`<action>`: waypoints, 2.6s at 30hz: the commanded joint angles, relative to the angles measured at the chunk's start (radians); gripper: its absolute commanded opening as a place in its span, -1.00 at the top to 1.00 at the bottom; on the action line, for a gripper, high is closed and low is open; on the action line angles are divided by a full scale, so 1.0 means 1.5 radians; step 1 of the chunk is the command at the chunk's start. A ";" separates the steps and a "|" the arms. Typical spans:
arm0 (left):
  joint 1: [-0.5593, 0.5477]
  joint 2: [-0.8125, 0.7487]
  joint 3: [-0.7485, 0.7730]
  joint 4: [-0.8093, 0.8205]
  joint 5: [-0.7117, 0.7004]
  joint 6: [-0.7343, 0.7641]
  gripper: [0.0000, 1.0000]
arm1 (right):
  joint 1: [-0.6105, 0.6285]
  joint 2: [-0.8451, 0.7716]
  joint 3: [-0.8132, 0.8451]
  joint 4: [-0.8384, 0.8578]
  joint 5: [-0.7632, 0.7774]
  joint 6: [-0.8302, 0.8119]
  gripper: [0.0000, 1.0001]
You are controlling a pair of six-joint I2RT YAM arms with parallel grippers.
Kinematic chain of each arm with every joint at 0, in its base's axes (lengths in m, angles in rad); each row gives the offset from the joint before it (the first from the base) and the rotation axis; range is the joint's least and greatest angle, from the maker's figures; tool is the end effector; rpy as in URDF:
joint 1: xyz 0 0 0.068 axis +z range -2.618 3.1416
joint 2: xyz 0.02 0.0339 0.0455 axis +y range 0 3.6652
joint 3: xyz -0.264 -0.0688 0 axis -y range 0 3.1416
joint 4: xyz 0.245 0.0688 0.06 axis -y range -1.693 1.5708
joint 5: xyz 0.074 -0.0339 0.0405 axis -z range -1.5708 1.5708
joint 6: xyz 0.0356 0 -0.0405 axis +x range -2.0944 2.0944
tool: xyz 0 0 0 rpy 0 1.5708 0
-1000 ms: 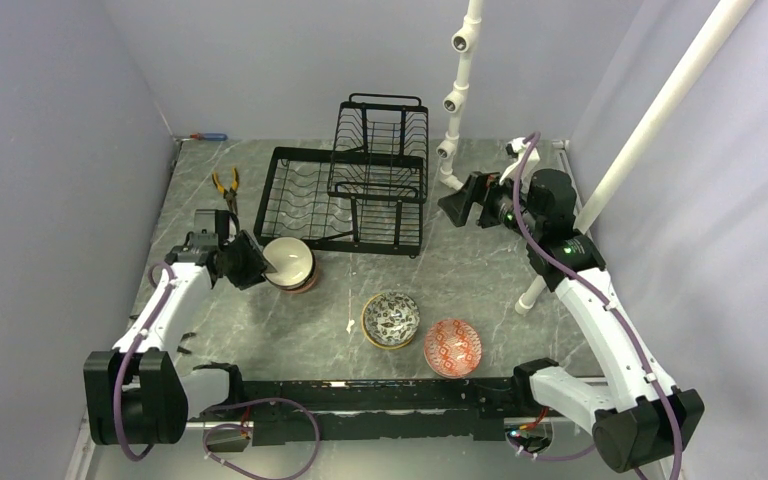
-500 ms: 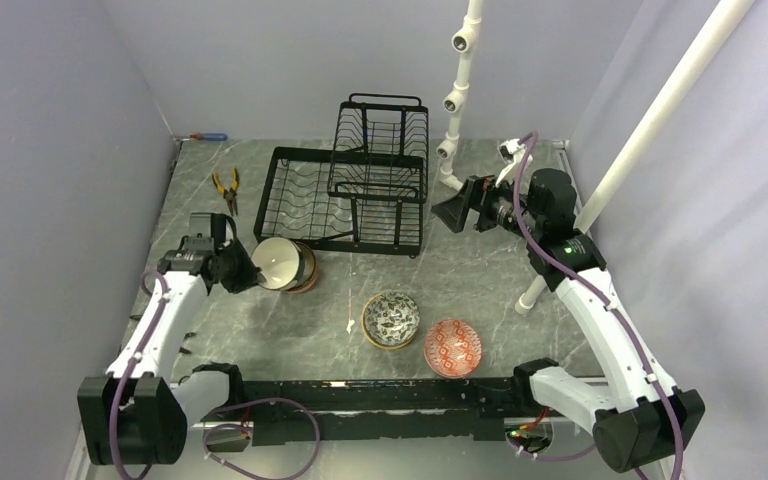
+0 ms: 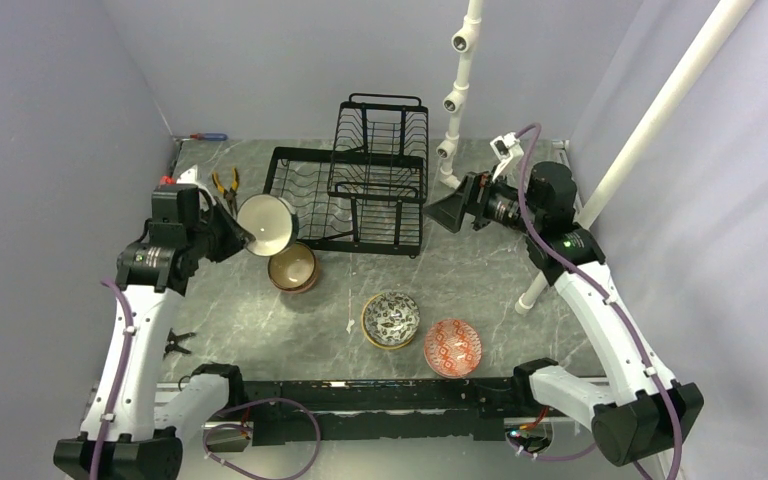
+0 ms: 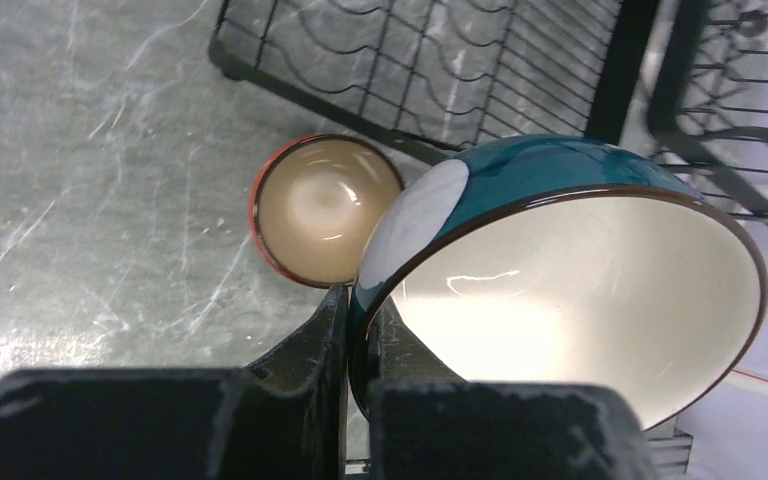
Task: Load the bowls into the dish rack
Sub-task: Pick up the bowl from the center of the board.
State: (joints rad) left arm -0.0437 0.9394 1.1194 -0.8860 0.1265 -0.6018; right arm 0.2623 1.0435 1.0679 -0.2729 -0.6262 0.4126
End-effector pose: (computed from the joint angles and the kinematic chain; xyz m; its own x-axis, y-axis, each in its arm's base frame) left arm 0.1773 -0.0122 0.3586 -0.6131 -0.5353 -0.5809 -0.2522 0.8295 -0.4983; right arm 0.2170 0.0799 0.3823 -0.5219 0.1963 -0.8301 -0.5998 0.6075 0.5207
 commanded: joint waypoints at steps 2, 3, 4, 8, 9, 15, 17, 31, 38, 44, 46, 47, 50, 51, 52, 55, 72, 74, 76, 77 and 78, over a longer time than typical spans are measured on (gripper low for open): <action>-0.058 0.018 0.111 0.023 0.004 -0.002 0.95 | 0.015 0.013 0.014 0.069 -0.074 0.057 -0.99; -0.076 0.025 0.126 0.027 -0.004 -0.003 0.95 | 0.018 0.015 0.014 0.075 -0.079 0.064 -0.99; -0.095 0.037 0.144 0.028 -0.019 -0.002 0.95 | 0.022 0.017 0.012 0.082 -0.084 0.072 -0.99; -0.189 0.096 0.231 0.014 -0.082 0.009 0.95 | 0.037 0.028 0.012 0.116 -0.111 0.108 -0.99; -0.209 0.111 0.248 0.012 -0.104 0.013 0.95 | 0.039 0.031 0.016 0.118 -0.114 0.112 -0.99; -0.333 0.197 0.337 0.008 -0.221 0.023 0.95 | 0.068 0.047 0.029 0.125 -0.120 0.127 -0.99; -0.370 0.227 0.366 0.002 -0.261 0.024 0.95 | 0.080 0.050 0.031 0.130 -0.119 0.132 -0.99; -0.488 0.303 0.413 0.036 -0.324 0.031 0.95 | 0.124 0.121 0.040 0.178 -0.088 0.196 -0.99; -0.493 0.300 0.390 0.062 -0.306 0.025 0.95 | 0.140 0.169 0.043 0.269 -0.124 0.260 -0.87; -0.494 0.303 0.385 0.070 -0.301 0.023 0.95 | 0.145 0.186 0.051 0.280 -0.130 0.269 -0.59; -0.494 0.300 0.375 0.082 -0.299 0.023 0.95 | 0.146 0.191 0.051 0.285 -0.134 0.270 -0.52; -0.494 0.299 0.372 0.086 -0.297 0.023 0.95 | 0.146 0.192 0.050 0.286 -0.133 0.270 -0.51; -0.494 0.304 0.372 0.088 -0.292 0.025 0.95 | 0.146 0.197 0.054 0.288 -0.132 0.270 -0.23; -0.494 0.306 0.373 0.087 -0.292 0.024 0.95 | 0.146 0.199 0.055 0.288 -0.132 0.270 -0.05; -0.494 0.306 0.371 0.086 -0.291 0.023 0.95 | 0.146 0.200 0.056 0.288 -0.130 0.267 0.13; -0.494 0.304 0.355 0.094 -0.280 0.021 0.90 | 0.146 0.196 0.059 0.270 -0.115 0.247 0.73; -0.479 0.259 0.274 0.143 -0.218 -0.016 -0.55 | 0.145 0.204 0.098 0.185 -0.049 0.161 1.00; -0.467 0.257 0.258 0.157 -0.187 -0.021 -0.57 | 0.145 0.206 0.099 0.170 -0.034 0.149 1.00; -0.453 0.255 0.242 0.169 -0.159 -0.028 -0.61 | 0.145 0.209 0.105 0.144 -0.016 0.126 1.00; -0.447 0.254 0.238 0.169 -0.146 -0.031 -0.61 | 0.144 0.211 0.108 0.134 -0.013 0.118 1.00; -0.443 0.251 0.231 0.170 -0.138 -0.035 -0.70 | 0.143 0.212 0.110 0.128 -0.008 0.111 1.00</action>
State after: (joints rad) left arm -0.7414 1.3441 1.4963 -0.6319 -0.1429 -0.6479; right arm 0.4816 1.3724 1.1549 -0.1143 -0.6380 0.6014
